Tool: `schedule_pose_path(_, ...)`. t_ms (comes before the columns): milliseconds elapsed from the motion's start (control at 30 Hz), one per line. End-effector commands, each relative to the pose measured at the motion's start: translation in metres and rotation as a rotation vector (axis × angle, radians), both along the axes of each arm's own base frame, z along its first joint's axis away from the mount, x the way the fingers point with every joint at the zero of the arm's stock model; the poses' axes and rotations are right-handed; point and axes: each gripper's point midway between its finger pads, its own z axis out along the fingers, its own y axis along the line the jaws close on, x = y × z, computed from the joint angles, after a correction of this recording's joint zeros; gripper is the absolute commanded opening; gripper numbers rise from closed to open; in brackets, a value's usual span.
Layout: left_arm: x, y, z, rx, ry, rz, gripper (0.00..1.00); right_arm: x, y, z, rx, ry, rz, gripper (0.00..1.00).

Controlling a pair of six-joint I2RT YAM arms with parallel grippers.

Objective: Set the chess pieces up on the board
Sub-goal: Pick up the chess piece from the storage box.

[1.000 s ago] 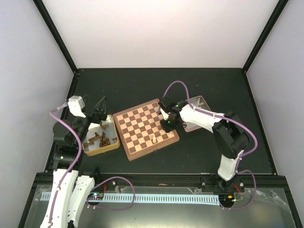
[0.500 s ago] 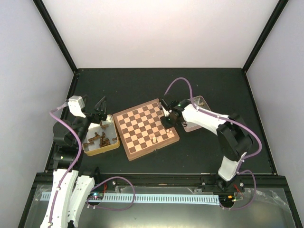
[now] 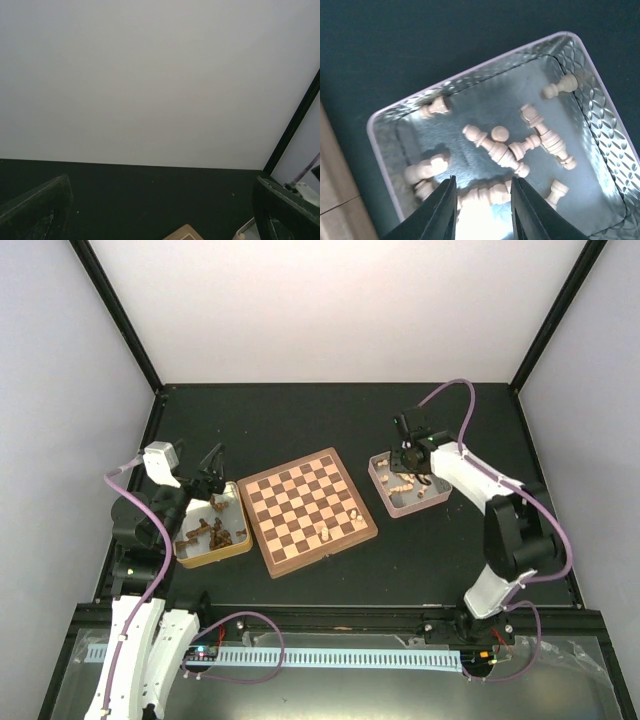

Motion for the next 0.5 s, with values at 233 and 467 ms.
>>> schedule_pose_path(233,-0.008,0.0,0.018,0.006,-0.05,-0.008,0.99,0.036,-0.017,-0.037,0.001,0.089,-0.109,0.29)
schedule_pose_path(467,-0.008,0.0,0.018,0.008,-0.05,-0.008,0.99,0.045,-0.022,-0.055,-0.006,0.12,-0.128,0.22)
